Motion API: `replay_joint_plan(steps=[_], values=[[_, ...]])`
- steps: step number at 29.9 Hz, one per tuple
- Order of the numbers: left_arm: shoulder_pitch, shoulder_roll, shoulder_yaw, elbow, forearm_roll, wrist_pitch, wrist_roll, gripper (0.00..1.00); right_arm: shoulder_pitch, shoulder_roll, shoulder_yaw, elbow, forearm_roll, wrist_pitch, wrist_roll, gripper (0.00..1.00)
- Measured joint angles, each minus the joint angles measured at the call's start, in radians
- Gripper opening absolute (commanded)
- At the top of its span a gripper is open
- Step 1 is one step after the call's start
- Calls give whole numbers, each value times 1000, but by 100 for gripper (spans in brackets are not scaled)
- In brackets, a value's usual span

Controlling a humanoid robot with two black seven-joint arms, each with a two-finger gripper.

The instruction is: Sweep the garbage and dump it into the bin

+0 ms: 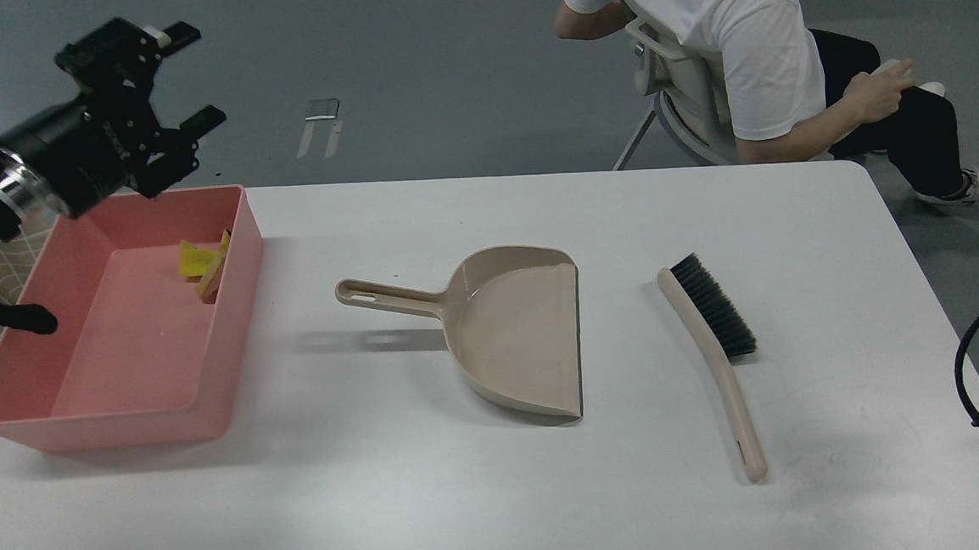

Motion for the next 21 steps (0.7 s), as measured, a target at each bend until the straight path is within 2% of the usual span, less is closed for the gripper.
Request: replay_joint_plan(steps=[4,10,16,21], values=[[-46,-86,-45,32,-70,7,0,97,44,6,-4,3,0,-1,0,100],[-153,-261,-71,240,-84,18,0,97,138,19,-52,-13,0,-2,-7,100],[-241,-388,-76,480,-168,18,4,97,250,38,-154,-150,0,-3,-9,100],[-275,-461,-68,631,-261,16,11,97,341,114,-181,-284,0,-3,-2,100]])
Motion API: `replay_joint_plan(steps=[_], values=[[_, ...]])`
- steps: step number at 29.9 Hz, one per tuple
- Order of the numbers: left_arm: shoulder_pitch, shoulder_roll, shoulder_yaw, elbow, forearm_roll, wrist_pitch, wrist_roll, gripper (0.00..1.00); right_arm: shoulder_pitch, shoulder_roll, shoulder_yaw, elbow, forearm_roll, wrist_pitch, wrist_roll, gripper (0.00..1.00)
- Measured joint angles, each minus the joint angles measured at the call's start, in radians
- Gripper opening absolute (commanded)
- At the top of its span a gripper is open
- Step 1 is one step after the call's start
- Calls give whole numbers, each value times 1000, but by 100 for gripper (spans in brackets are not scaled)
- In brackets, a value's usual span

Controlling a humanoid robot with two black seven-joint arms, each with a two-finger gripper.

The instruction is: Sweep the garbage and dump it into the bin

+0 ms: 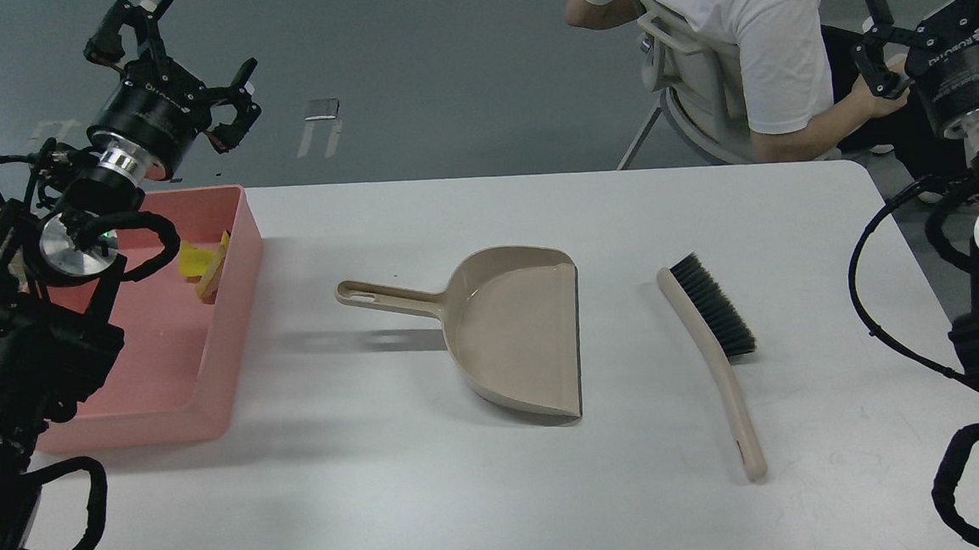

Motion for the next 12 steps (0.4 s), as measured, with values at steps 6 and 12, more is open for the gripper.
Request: replay_joint_plan(steps=[6,12], values=[[-27,-100,2,114,-13,-11,-10,97,62,82,-11,-117,0,15,4,100],[-16,-159,-4,112,-41,-41,-12,97,64,103,-27,-119,0,27,26,100]])
